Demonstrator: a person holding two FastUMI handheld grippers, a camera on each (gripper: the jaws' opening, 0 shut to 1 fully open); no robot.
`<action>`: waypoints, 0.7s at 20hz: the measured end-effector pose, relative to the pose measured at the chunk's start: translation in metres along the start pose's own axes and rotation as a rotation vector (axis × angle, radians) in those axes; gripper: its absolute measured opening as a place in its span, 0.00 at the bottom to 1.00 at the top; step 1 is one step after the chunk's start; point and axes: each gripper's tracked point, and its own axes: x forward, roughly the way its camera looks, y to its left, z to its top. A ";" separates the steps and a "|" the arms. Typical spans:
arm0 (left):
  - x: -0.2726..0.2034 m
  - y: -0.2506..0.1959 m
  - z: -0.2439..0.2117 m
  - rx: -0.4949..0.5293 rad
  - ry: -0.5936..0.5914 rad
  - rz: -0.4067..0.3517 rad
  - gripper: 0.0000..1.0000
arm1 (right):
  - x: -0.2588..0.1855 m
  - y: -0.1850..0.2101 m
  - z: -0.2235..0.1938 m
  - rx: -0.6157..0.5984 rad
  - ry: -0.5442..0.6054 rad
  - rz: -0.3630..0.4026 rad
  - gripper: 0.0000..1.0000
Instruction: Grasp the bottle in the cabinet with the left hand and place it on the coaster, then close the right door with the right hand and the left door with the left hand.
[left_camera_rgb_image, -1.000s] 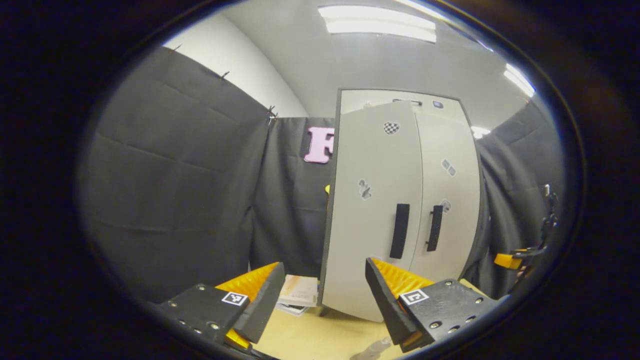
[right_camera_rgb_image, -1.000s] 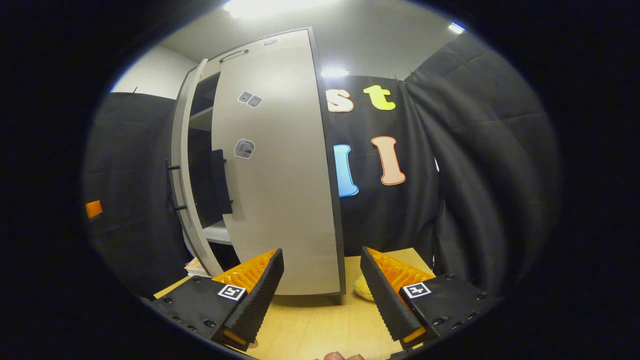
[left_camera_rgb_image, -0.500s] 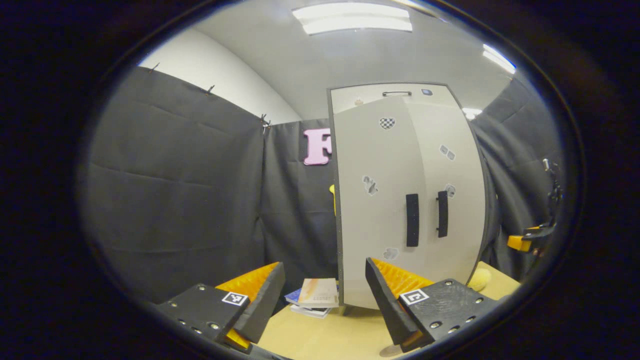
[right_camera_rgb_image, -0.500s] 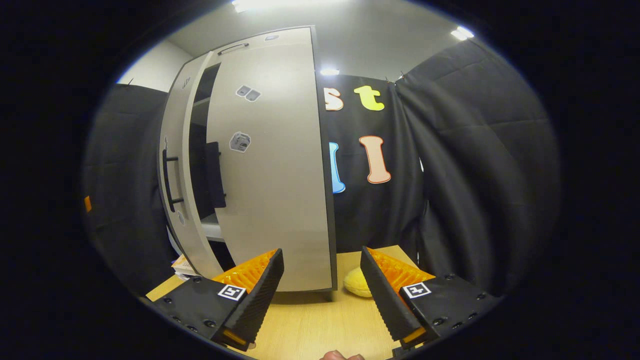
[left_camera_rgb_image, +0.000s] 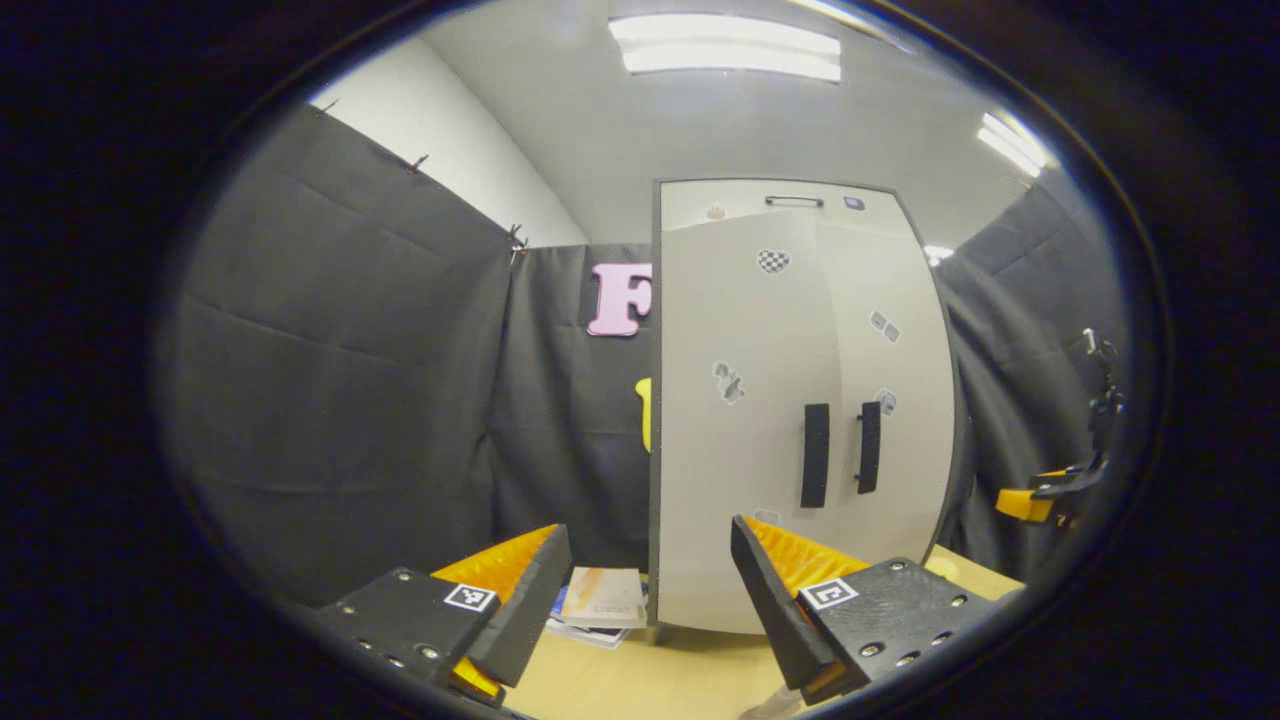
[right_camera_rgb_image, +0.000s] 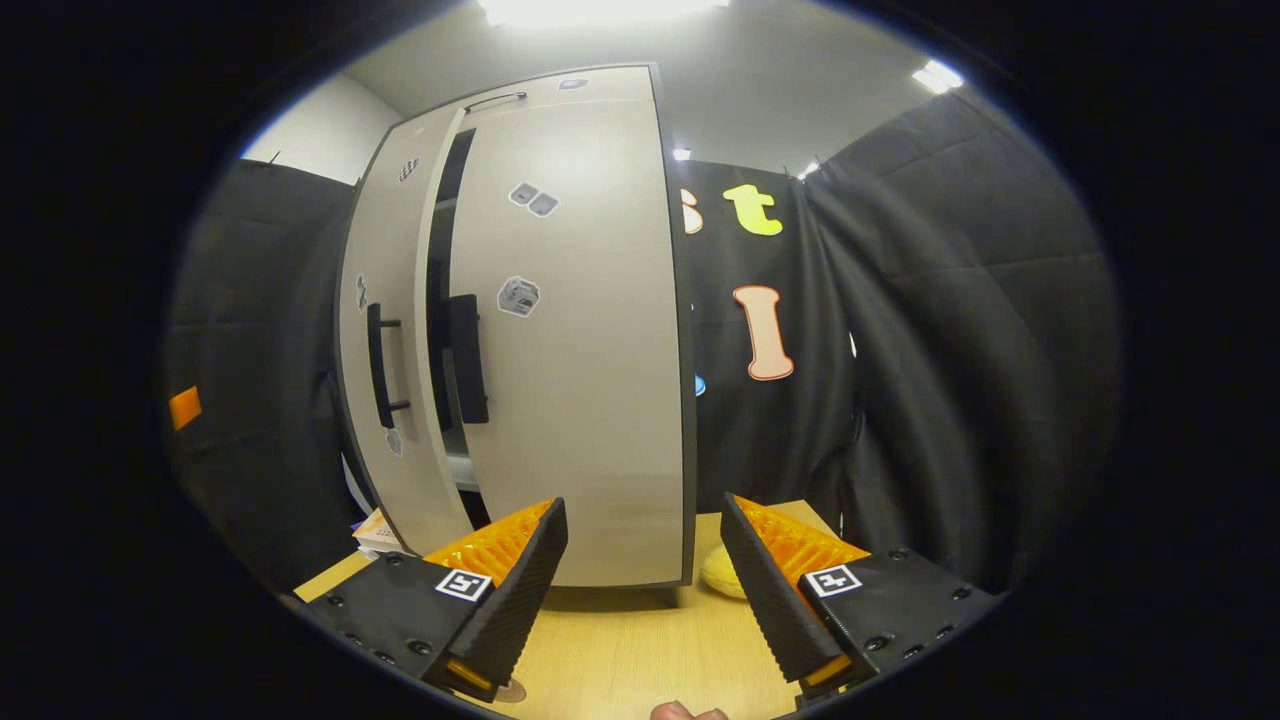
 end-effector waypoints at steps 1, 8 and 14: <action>0.002 -0.001 -0.002 -0.011 0.001 -0.014 0.94 | -0.002 0.001 -0.001 0.000 -0.004 -0.007 0.98; -0.002 0.006 -0.020 -0.059 0.007 -0.076 0.94 | -0.006 0.011 -0.009 -0.024 -0.004 -0.014 0.98; 0.001 0.019 -0.028 -0.045 0.010 -0.090 0.94 | -0.009 0.017 0.002 -0.022 -0.047 -0.024 0.98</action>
